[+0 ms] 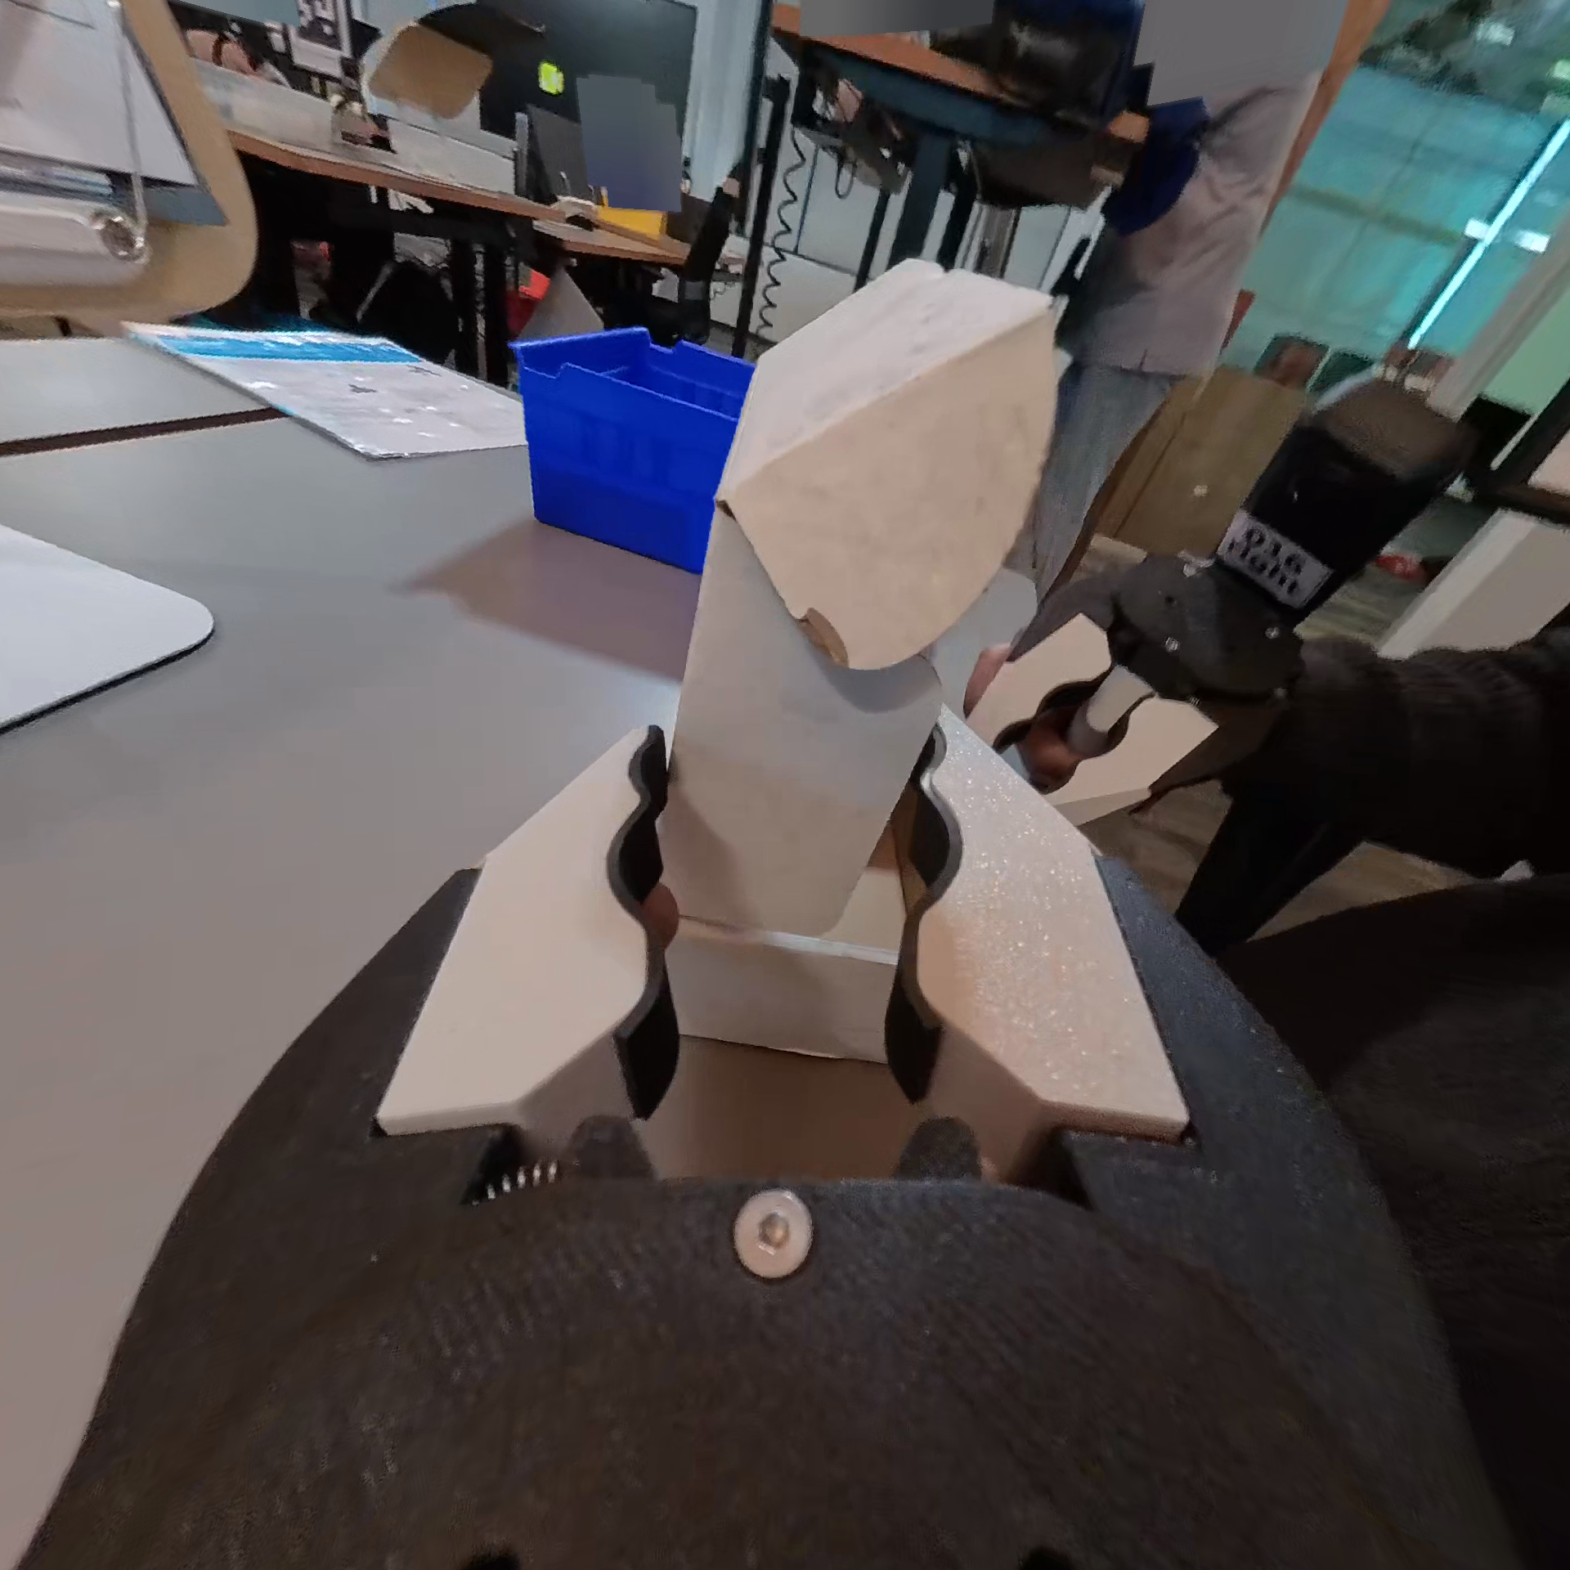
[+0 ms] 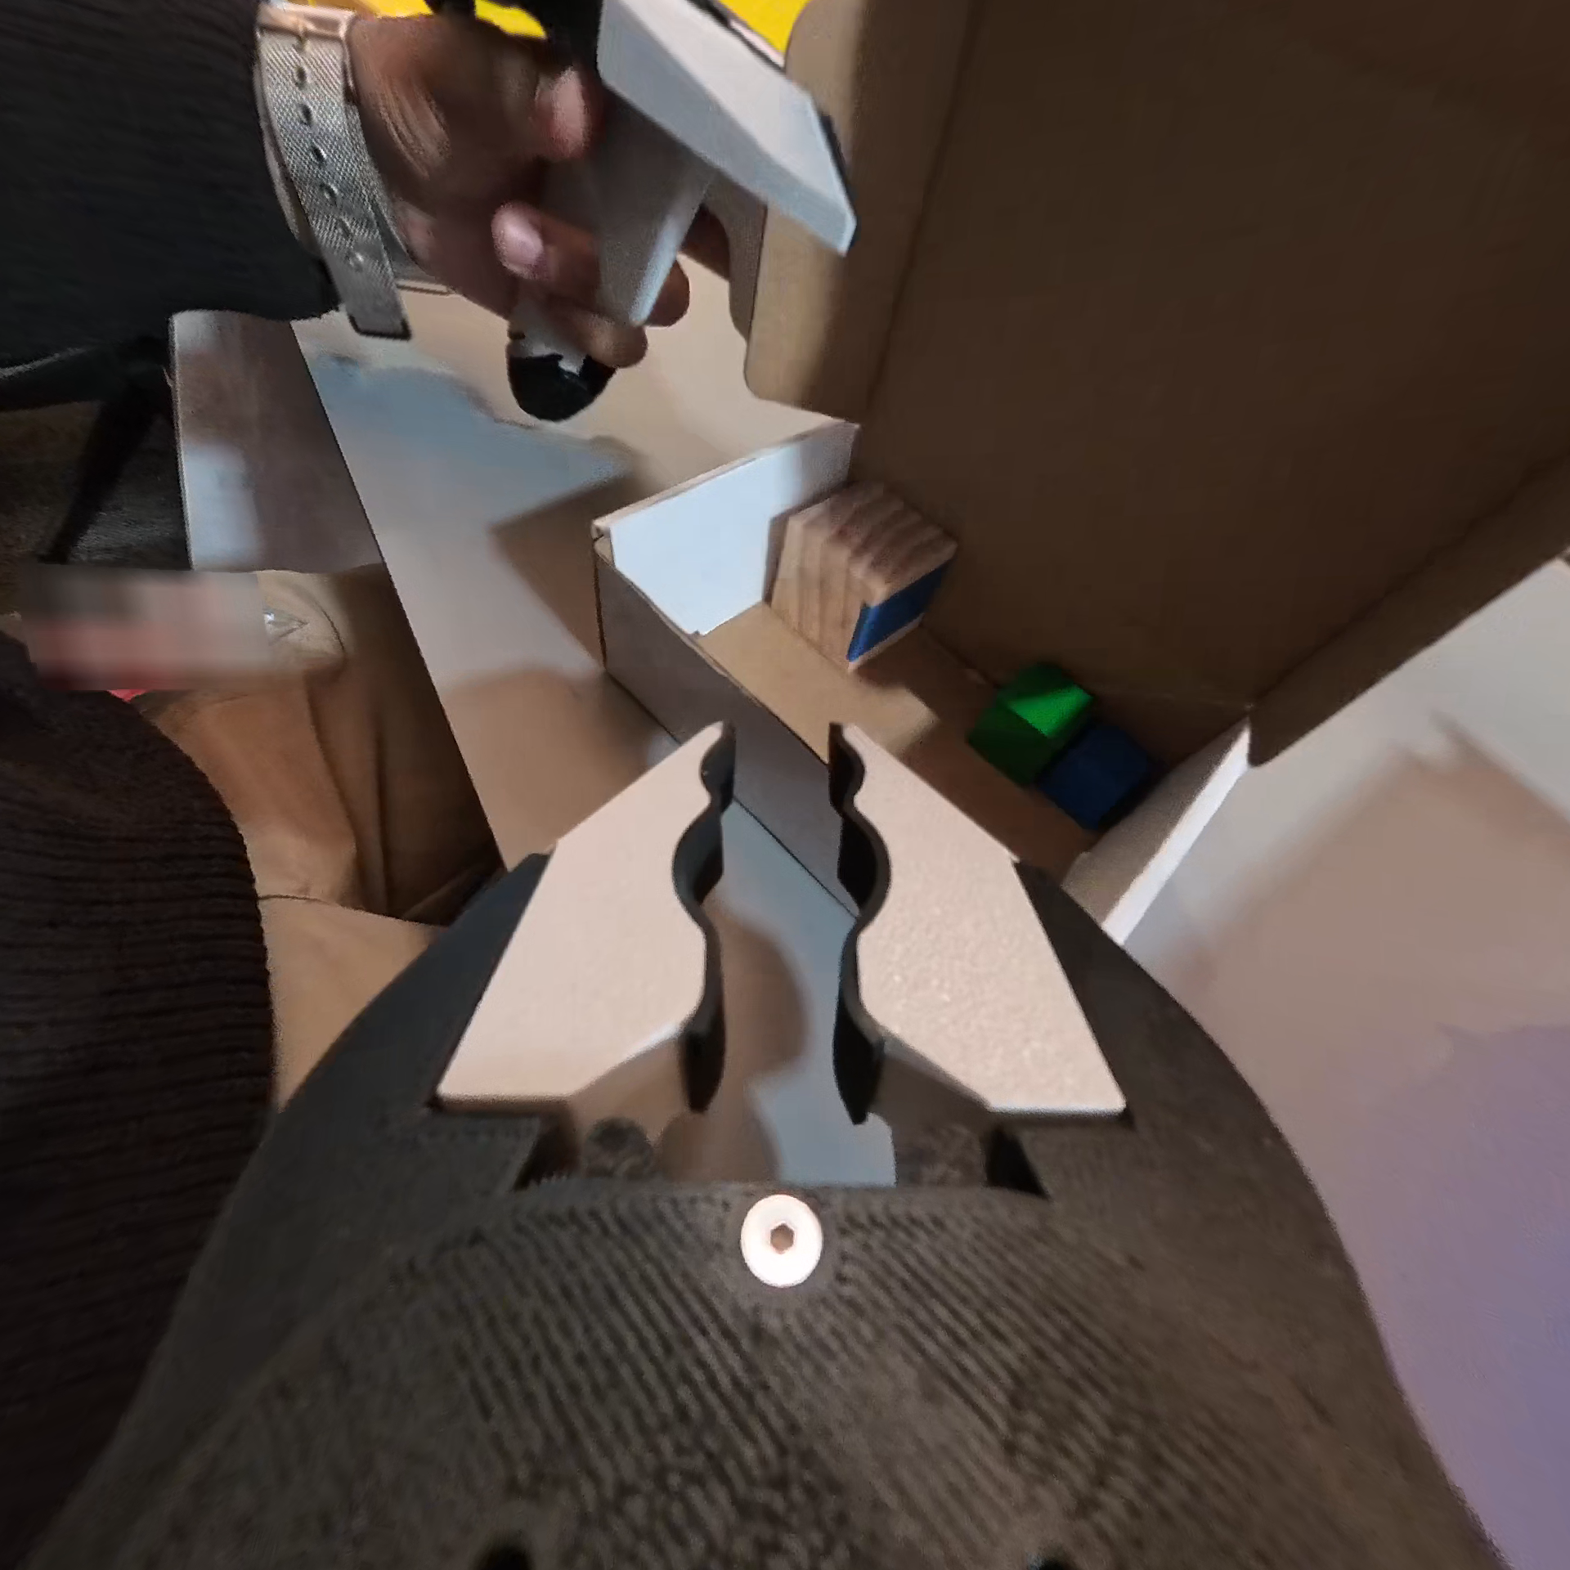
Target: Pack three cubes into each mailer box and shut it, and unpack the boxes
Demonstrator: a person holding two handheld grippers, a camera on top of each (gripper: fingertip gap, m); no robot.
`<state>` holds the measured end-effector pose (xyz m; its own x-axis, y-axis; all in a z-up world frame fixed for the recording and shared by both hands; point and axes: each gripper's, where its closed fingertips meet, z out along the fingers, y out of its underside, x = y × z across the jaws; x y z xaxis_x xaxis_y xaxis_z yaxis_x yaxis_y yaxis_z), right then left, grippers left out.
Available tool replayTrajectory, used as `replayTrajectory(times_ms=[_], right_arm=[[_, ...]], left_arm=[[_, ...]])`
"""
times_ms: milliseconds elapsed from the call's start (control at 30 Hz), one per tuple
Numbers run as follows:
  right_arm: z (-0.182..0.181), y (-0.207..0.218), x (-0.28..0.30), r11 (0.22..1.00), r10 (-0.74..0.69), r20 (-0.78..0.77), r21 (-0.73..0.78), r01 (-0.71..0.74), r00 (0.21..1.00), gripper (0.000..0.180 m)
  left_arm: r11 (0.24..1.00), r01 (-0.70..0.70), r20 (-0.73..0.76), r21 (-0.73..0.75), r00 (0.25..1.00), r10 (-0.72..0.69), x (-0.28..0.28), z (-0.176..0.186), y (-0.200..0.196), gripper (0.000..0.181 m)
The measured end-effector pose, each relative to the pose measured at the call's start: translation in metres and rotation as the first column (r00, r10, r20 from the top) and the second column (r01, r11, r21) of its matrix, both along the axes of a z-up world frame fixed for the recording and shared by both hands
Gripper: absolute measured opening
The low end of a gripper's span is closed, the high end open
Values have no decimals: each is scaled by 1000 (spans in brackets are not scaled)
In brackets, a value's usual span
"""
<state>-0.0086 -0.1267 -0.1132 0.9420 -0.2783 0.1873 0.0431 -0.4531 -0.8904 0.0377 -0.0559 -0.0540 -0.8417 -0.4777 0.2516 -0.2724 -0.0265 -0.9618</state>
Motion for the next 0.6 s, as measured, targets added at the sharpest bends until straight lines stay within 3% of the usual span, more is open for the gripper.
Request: replayTrajectory(times_ms=[67,367,500,600], right_arm=[[0,-3,2,1000,6,6,-4,-6,1000,14],[1,-11,2,999,47,-36,4,-47,998,15],[20,-11,15,994,-28,-99,104,38,995,41],[47,-2,28,965,-81,-233,225,135,969,50]], left_arm=[[998,-28,-67,-59,997,24,4,5,6,52],[940,-243,-372,-241,917,142,21,7,22,46],[935,-274,-359,-227,915,182,19,7,21,46],[928,-296,-352,-228,913,205,19,8,20,47]])
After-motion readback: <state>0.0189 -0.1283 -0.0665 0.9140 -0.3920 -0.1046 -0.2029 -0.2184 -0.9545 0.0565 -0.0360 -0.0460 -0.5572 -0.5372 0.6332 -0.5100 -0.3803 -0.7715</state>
